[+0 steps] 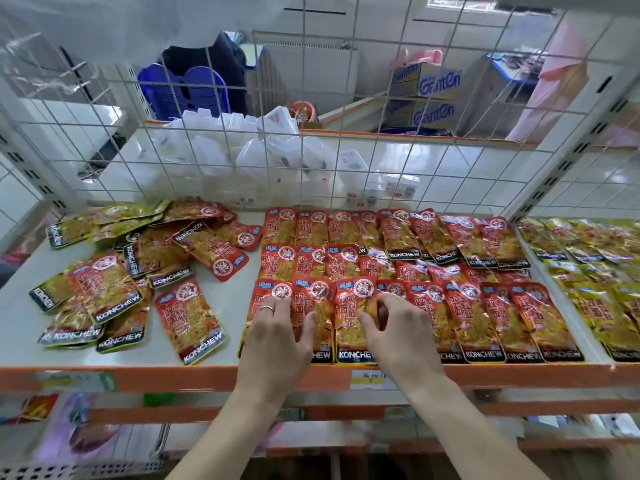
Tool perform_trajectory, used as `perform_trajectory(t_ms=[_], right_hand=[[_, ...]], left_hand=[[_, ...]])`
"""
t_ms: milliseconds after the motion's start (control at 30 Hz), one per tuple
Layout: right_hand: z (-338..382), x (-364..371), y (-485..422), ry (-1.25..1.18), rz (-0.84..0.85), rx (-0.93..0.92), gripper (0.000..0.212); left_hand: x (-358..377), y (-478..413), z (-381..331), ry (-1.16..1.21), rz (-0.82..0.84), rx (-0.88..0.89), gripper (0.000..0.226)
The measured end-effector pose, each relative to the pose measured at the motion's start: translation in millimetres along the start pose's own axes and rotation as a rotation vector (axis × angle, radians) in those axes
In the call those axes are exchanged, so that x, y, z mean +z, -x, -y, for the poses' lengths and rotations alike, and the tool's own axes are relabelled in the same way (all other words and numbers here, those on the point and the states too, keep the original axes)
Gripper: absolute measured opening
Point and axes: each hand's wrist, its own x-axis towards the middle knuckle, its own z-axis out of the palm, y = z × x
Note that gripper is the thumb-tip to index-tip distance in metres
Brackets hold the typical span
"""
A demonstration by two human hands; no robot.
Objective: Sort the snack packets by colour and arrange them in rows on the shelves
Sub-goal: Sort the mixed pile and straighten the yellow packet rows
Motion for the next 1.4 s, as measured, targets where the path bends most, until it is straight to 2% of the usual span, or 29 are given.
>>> perform_trajectory(t_ms=[200,400,600,900,1033,1167,1400], right_hand=[[-4,-1,2,0.007,0.018,0.014,0.025],[-6,-2,3,0.013,0.021,0.03,0.053],[-4,-12,3,0.015,-0.011,0.002,0.048],[-3,-30,15,0.034,-0.035,-0.096,0.043],[-8,-46,28,0.056,-0.062,-0.074,0.048],[-19,-68,42,0.081,-0.097,-0.028,0.05],[-63,-111,61,0.093,-0.186,0.007,0.053]], left_hand=[[3,1,3,-0.017,-0.002,-0.006,0.046],[1,3,4,0.009,-0.002,0.012,0.049],[-5,3,2,0.079,0.012,0.042,0.038],[-19,-8,-2,0.038,-0.05,0.274,0.032],[-21,-14,-17,0.043,-0.015,0.351,0.034],[-18,-14,-38,0.043,0.063,0.45,0.049],[0,2,-98,-0.021,0.114,0.58,0.055]])
